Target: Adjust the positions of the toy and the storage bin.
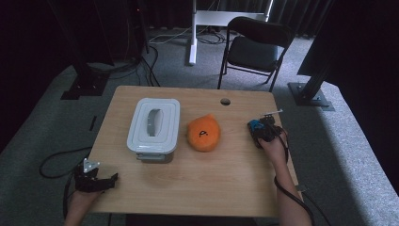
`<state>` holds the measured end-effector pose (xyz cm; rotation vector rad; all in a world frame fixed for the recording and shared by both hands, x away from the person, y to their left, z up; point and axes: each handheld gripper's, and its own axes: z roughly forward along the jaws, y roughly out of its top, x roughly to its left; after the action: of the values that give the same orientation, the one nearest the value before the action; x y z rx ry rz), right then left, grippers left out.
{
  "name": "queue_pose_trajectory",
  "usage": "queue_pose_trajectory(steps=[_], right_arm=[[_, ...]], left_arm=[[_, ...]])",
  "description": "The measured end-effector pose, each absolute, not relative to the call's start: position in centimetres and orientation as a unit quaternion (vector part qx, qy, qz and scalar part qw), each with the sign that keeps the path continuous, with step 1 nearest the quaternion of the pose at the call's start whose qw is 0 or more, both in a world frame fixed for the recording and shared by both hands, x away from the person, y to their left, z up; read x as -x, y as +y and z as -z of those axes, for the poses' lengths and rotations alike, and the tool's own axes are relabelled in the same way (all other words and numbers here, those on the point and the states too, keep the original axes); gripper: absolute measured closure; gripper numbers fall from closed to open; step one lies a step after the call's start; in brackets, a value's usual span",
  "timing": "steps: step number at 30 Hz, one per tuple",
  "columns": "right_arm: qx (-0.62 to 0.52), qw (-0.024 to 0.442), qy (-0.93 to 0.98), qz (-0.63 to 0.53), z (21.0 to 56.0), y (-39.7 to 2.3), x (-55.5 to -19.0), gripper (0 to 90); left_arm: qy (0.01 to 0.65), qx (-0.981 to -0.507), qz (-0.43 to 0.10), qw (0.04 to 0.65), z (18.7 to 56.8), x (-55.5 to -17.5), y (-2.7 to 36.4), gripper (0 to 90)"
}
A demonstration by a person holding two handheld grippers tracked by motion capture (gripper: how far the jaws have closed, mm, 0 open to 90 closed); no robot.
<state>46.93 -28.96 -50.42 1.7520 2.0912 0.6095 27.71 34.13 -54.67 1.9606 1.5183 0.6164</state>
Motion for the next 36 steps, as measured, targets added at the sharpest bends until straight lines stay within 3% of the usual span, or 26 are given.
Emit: queue_pose_trajectory(steps=[24,36], right_arm=[[-0.625,0.175,0.73,-0.215,49.3,-33.7,-35.5,27.5],[-0.638,0.176,0.728,-0.179,50.8,-34.1,-32.3,27.4]], left_arm=[[0.569,-0.735,-0.231,0.289,54.7,-27.7,34.1,1.2],[0.569,-0.735,-0.231,0.289,54.7,-27.7,34.1,1.2]])
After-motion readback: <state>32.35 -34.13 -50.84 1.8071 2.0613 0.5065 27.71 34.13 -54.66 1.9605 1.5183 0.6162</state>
